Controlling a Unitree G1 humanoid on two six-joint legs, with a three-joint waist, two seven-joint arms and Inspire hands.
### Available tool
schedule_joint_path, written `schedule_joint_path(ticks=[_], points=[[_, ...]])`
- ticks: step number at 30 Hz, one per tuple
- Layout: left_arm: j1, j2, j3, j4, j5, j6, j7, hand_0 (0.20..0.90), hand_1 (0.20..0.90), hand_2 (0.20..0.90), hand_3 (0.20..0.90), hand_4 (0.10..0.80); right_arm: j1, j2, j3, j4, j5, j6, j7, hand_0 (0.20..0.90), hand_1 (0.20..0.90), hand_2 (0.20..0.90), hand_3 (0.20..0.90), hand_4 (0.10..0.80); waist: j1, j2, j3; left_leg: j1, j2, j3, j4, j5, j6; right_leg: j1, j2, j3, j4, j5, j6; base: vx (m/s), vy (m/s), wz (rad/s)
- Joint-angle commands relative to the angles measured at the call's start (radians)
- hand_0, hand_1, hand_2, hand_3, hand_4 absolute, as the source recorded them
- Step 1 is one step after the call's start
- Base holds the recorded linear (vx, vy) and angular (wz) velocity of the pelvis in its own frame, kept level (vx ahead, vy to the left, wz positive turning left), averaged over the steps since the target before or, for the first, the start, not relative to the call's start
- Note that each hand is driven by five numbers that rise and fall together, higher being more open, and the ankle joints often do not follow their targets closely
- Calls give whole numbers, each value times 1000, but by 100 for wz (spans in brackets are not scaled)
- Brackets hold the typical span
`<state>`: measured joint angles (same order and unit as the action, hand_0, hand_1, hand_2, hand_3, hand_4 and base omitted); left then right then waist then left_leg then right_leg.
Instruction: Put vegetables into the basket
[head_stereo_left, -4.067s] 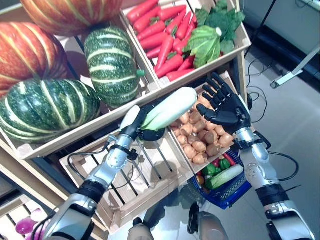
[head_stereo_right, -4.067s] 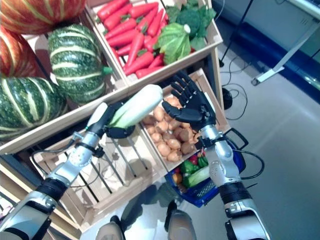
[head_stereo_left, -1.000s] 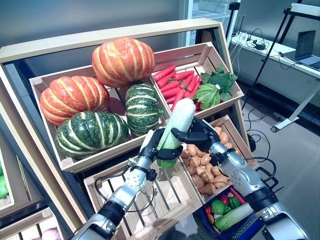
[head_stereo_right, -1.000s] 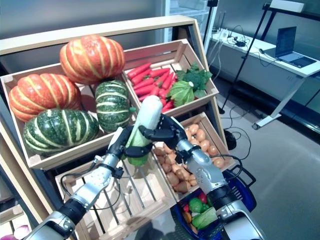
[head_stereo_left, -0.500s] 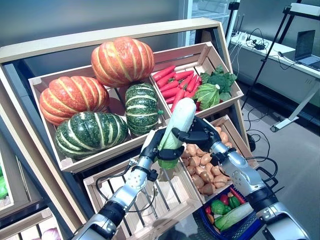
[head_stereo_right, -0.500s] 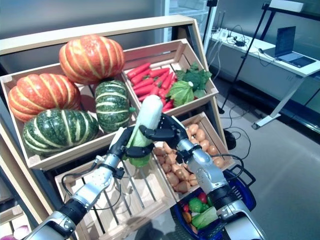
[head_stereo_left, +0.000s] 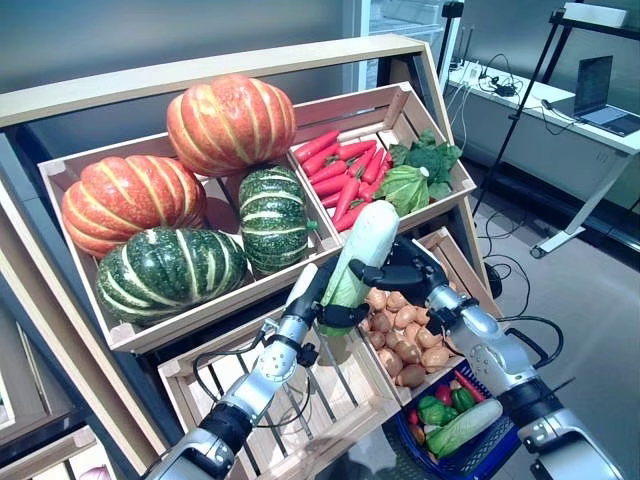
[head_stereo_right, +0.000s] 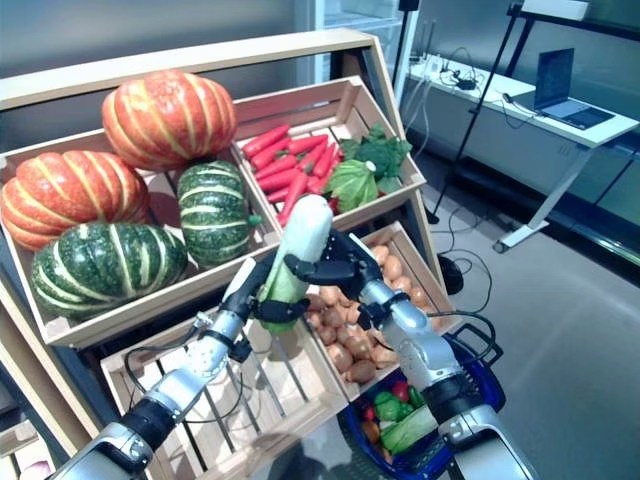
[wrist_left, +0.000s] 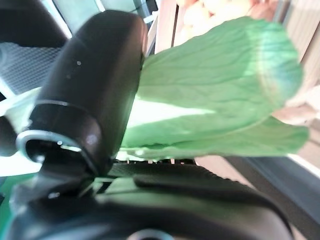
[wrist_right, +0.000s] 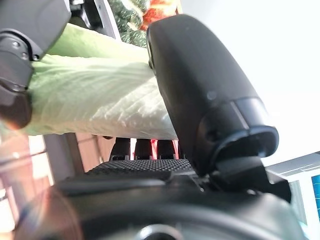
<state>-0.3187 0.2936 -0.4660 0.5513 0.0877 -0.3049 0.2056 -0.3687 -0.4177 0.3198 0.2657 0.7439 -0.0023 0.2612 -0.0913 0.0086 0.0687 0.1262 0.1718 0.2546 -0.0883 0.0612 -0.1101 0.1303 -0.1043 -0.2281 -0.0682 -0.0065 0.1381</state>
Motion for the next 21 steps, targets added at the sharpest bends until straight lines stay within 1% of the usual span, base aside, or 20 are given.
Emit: schedule_joint_path(ticks=[1,6,10,13,17,19,21], points=[[-50,104,87,202,36,61,53,900,900,900,900,800,-58,-47,-234,-183,44,-207,50,300,300,300,300,400,-28,-32,-56,2,-38,55,39,-57,38,-45,23,85,54,5,-13,-5,-4,-4],[-13,138,128,282,47,57,38,900,900,900,900,800,22,-83,-302,-184,68,-222,48,300,300,300,300,400,-45,-31,-53,3,-35,70,40,-56,36,-50,22,94,50,12,-8,-1,-2,-5],[0,151,146,317,30,70,31,900,900,900,900,800,49,-93,-331,-170,67,-243,32,300,300,300,300,400,-53,-29,-51,4,-32,79,42,-55,34,-51,22,98,47,16,-5,10,-2,-12],[16,167,179,358,10,68,20,900,900,900,900,800,87,-109,-377,-161,60,-267,-3,300,300,300,300,400,-66,-27,-50,6,-31,89,38,-53,33,-54,23,105,42,21,-2,18,-2,-5],[34,175,205,357,3,72,11,900,900,900,900,800,125,-120,-427,-132,59,-309,-60,300,300,300,300,400,-75,-25,-46,3,-31,95,36,-52,32,-60,24,112,39,26,1,0,0,0],[40,186,222,344,-5,55,4,900,900,900,900,800,153,-132,-460,-95,54,-312,-87,300,300,300,300,400,-78,-23,-41,0,-32,95,33,-51,32,-65,24,117,38,29,2,-5,-14,-7],[43,192,231,320,-12,36,6,900,900,900,900,800,171,-140,-470,-58,44,-316,-111,300,300,300,300,400,-76,-24,-37,-3,-32,96,33,-51,32,-70,22,116,40,31,3,-6,-27,-13]])
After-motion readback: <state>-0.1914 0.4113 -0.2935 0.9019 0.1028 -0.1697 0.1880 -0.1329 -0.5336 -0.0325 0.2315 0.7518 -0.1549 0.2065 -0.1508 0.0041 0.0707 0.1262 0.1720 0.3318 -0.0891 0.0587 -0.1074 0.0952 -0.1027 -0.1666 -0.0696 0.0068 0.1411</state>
